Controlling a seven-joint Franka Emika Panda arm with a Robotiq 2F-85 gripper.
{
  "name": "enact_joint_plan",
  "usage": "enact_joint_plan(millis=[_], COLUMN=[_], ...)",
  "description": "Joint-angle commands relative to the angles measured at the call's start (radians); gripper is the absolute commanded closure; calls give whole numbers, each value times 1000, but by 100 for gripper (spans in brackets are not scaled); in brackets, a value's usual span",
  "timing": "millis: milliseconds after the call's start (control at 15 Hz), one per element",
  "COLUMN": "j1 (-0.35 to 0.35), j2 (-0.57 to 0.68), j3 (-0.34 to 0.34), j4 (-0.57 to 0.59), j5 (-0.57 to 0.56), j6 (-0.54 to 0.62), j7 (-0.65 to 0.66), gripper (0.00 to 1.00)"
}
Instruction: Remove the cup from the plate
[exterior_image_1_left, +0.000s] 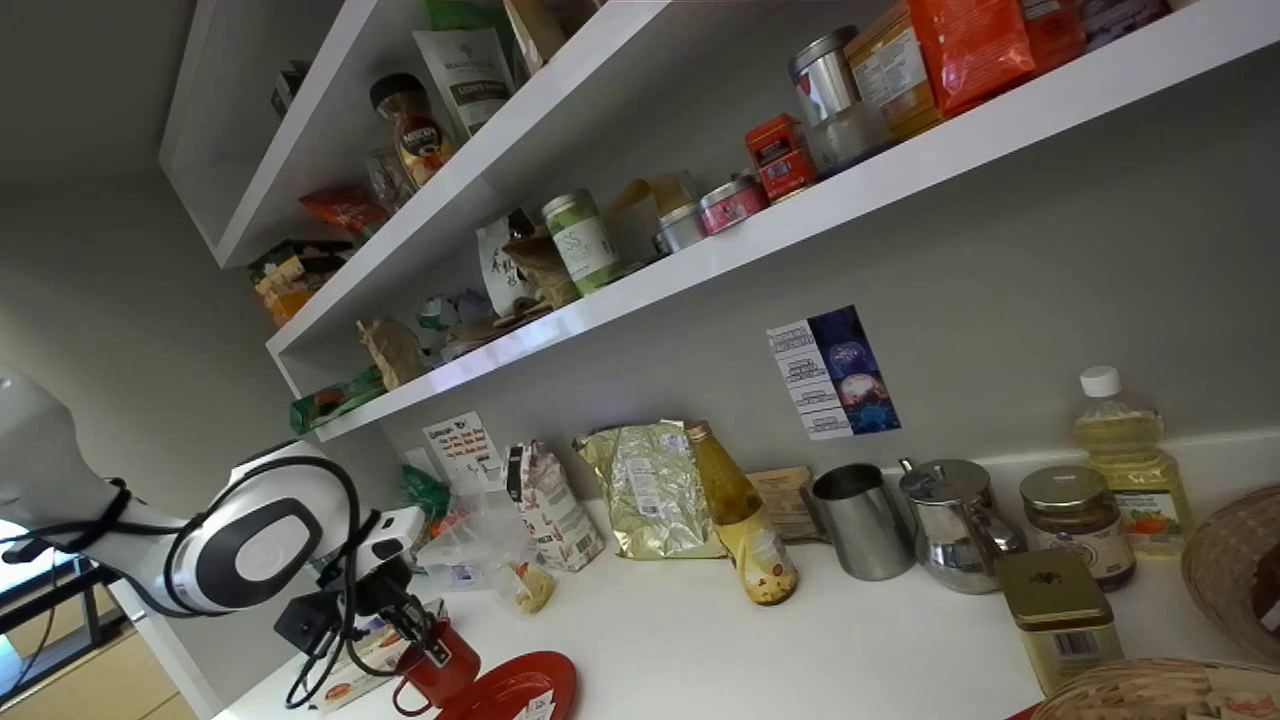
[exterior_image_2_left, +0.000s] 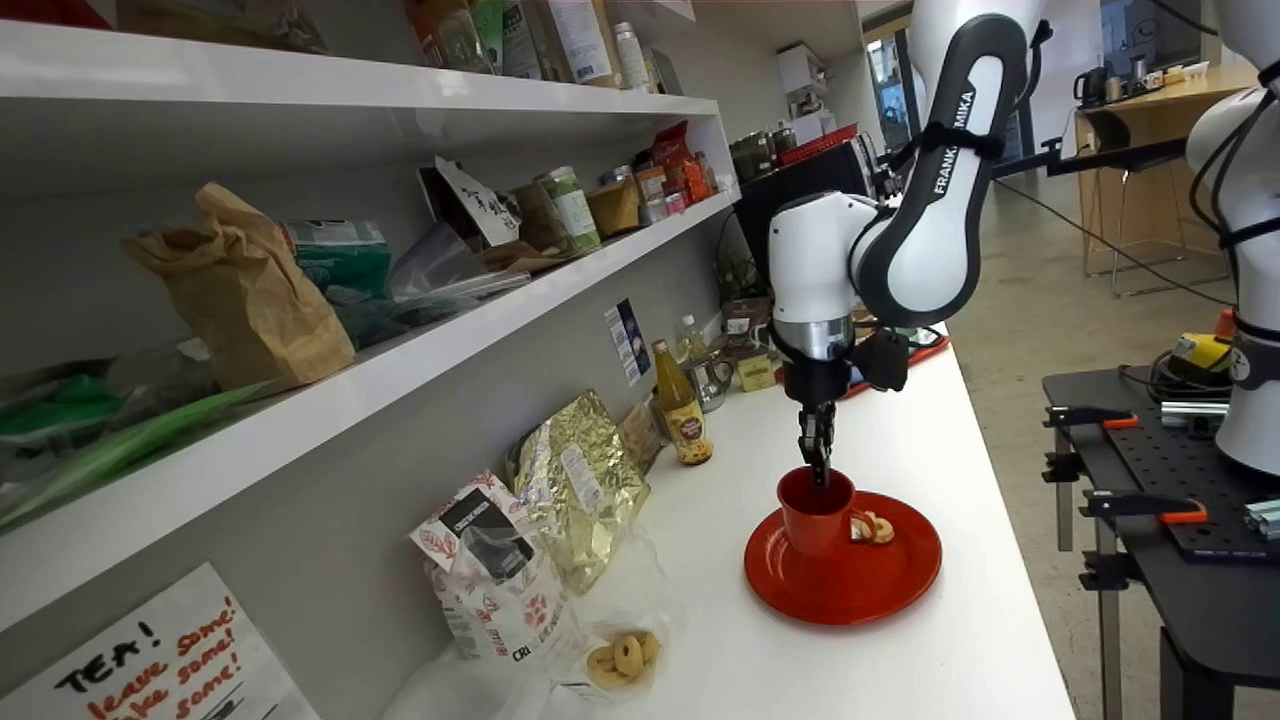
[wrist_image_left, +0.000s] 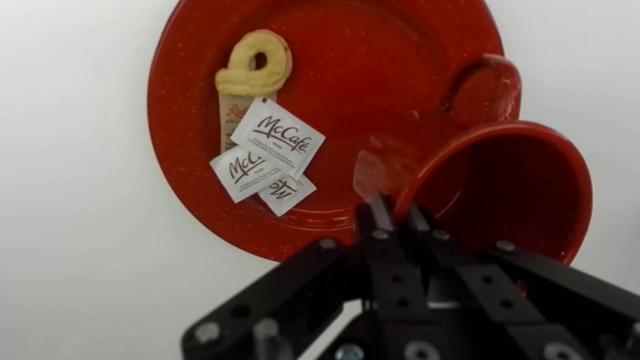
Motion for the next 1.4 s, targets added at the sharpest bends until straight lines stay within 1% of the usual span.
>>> enact_joint_plan(millis=[0, 200, 400, 600, 733, 933, 1333], j1=[17, 72, 135, 187, 210, 226, 218], j2=[24, 42, 82, 130, 164, 221, 322], j3=[45, 80, 89, 87, 80, 80, 95], j4=[27, 52, 88, 129, 149, 174, 218], j5=[7, 11, -2, -1, 1, 16, 58], j6=[14, 28, 56, 80, 93, 102, 94], j7=[19, 124, 247, 298, 305, 287, 249], gripper=[98, 98, 98, 98, 98, 98, 98])
